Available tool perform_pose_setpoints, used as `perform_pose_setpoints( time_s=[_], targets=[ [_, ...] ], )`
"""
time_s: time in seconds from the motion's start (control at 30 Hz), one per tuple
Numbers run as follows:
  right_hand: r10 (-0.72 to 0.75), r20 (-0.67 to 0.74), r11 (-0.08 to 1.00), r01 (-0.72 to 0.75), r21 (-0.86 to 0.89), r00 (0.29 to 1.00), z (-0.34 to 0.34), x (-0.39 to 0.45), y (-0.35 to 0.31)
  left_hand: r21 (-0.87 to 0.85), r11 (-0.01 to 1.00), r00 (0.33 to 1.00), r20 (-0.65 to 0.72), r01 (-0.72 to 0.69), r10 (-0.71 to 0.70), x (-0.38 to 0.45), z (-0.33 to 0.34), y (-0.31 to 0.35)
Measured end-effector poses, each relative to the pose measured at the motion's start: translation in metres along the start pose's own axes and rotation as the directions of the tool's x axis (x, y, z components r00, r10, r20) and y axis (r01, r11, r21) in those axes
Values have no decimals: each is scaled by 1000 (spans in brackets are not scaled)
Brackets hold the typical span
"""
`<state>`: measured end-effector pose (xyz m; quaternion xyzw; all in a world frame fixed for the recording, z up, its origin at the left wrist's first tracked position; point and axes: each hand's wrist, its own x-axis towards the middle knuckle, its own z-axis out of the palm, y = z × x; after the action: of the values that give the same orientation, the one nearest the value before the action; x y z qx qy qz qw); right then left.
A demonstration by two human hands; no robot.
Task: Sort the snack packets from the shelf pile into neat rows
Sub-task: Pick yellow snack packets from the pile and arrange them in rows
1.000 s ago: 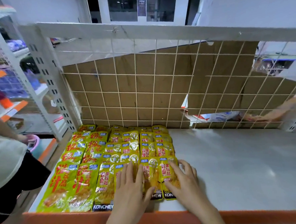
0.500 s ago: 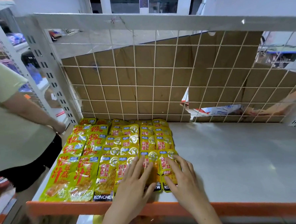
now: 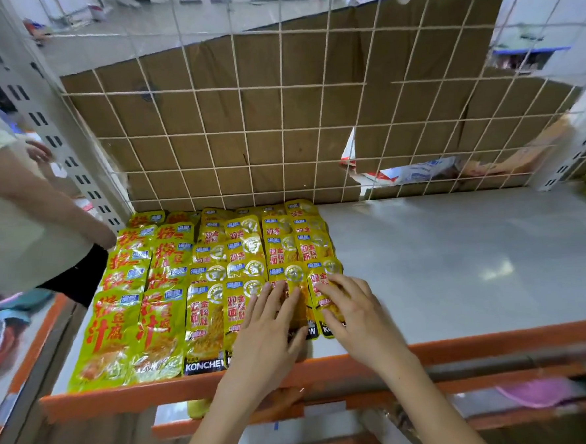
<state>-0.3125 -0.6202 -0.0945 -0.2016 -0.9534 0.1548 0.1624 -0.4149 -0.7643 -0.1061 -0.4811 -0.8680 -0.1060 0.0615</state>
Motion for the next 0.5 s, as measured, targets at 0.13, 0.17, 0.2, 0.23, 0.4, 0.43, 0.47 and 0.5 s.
perform_pose_setpoints(
  time_s=[0.13, 0.17, 0.2, 0.23, 0.4, 0.43, 0.47, 0.5],
  targets=[
    [23, 40, 999, -24, 27, 999, -3, 1, 0, 23, 998, 991, 121, 62, -64, 13, -19, 7],
    [20, 58, 999, -23, 40, 998, -6, 1, 0, 33, 997, 984, 163, 67, -71, 18, -26, 10],
    [14, 71, 998, -18, 52, 997, -9, 1, -1, 56, 995, 967, 238, 78, -89, 24, -33, 12],
    [14, 86, 997, -20, 69, 996, -13, 1, -2, 76, 995, 963, 255, 71, -88, 30, -38, 14],
    [83, 43, 987, -88, 134, 996, -52, -17, 18, -3, 998, 996, 62, -66, 66, 40, -55, 40],
    [101, 29, 991, -103, 90, 994, -63, -28, 29, -8, 992, 992, -7, -128, 128, 41, -53, 51],
    [124, 12, 992, -124, 36, 992, -75, -41, 42, -2, 982, 981, -56, -189, 188, 43, -50, 64],
    [154, -5, 988, -154, -13, 988, -87, -56, 56, -5, 973, 971, -66, -232, 231, 45, -48, 80]
  ],
)
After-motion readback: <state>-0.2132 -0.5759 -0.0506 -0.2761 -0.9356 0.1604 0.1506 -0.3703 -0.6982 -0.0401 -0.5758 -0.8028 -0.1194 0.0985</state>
